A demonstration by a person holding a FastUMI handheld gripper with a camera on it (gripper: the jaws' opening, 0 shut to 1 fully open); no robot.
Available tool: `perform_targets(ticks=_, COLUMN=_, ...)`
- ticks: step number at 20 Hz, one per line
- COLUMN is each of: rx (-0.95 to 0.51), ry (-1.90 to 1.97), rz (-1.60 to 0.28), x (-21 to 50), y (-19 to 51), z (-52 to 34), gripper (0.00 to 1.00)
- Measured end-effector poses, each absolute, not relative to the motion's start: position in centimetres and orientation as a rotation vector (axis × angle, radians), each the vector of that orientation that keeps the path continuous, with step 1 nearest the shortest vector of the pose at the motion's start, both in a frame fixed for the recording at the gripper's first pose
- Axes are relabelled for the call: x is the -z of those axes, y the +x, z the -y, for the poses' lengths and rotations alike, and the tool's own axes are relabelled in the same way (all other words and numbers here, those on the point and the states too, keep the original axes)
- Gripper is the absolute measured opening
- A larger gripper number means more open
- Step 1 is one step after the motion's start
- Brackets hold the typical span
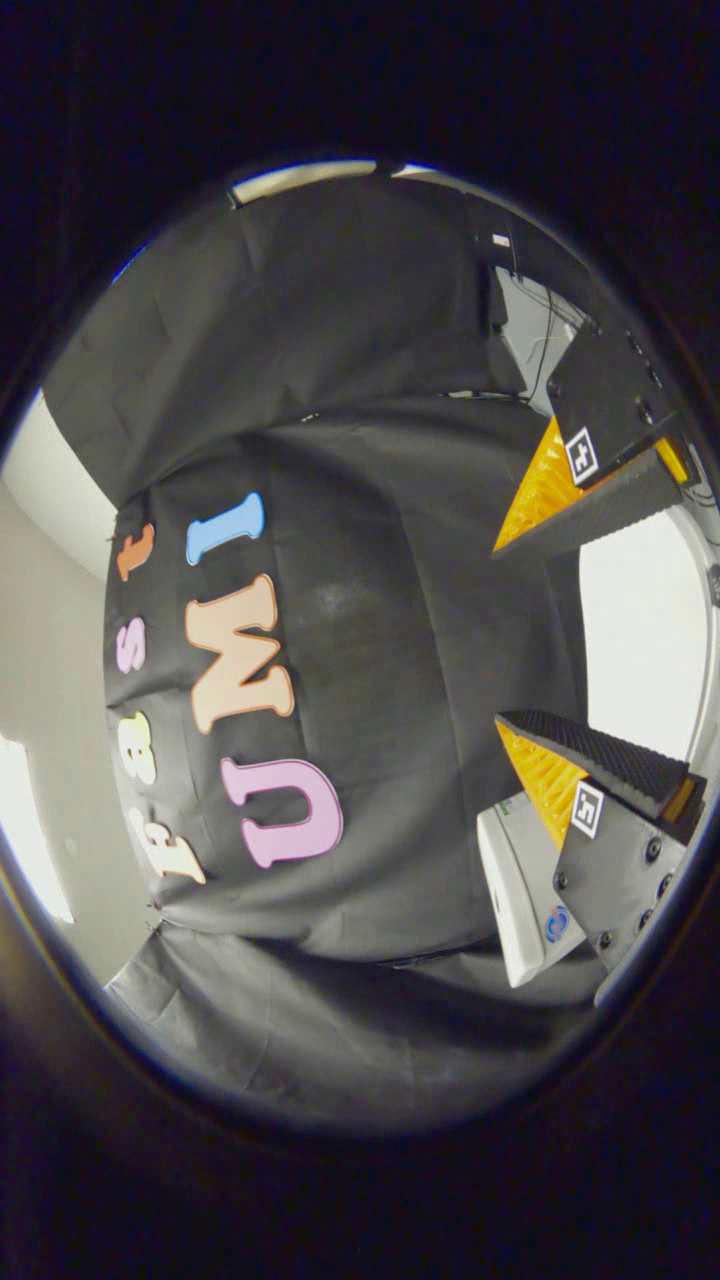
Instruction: Open the toilet lid.
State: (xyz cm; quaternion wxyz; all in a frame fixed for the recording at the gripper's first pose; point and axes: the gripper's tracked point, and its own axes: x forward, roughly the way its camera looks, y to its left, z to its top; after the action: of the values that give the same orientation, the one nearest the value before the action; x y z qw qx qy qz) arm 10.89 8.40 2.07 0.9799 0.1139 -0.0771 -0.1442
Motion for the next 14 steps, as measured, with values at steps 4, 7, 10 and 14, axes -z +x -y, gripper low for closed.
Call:
perform_targets(ticks=4, rx=0.406, ry=0.348, rz=0.176, x=-0.8, y=9.8, z=-8.0, gripper=0.84)
perform_targets(ticks=7, rx=0.465, ry=0.435, rz=0.188, x=0.8, y=9.4, z=-8.4, gripper=0.79)
perform_targets(ticks=10, rx=0.507, ry=0.508, rz=0.153, x=3.4, y=9.1, z=-8.8, gripper=0.79)
perform_targets(ticks=14, rx=0.515, ry=0.588, rz=0.181, x=5.3, y=8.8, z=-10.0, gripper=0.79)
